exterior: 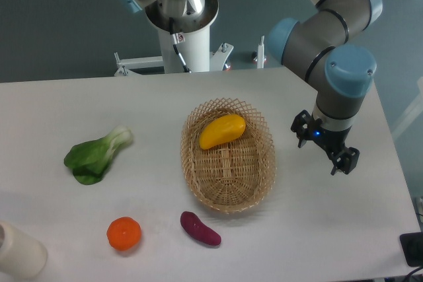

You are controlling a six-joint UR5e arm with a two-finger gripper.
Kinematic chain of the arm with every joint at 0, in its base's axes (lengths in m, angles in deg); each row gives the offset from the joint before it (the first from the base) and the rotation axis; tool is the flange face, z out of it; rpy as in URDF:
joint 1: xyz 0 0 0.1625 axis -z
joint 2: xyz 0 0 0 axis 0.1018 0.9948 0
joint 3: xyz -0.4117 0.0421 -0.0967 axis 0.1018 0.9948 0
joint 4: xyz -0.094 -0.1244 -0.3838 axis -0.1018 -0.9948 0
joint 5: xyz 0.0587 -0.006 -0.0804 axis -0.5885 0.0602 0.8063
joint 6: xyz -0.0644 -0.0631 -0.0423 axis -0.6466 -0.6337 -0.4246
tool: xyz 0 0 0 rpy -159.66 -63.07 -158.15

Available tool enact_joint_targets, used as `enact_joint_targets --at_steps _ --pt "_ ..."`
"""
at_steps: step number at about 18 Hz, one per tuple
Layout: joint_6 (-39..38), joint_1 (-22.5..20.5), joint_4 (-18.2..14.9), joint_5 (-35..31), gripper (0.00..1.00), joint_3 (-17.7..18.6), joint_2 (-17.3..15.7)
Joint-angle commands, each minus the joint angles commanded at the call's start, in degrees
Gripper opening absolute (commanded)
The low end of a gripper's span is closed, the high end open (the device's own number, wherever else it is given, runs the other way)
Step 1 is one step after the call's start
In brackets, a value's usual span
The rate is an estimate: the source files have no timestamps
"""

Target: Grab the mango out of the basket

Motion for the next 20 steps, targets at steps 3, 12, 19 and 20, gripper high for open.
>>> enact_joint_targets --at_steps 3,12,19,20 --pt "-0.17 0.17 -0.78 0.17 1.00 0.18 -0.18" --pt "-0.79 5.00 -0.88 0.09 1.00 12.37 -6.32" --pt "-5.61 6.24 -0.52 0.79 1.00 19.07 -9.58" --pt "-6.23 6.33 -0.61 0.88 1.00 19.42 -9.75"
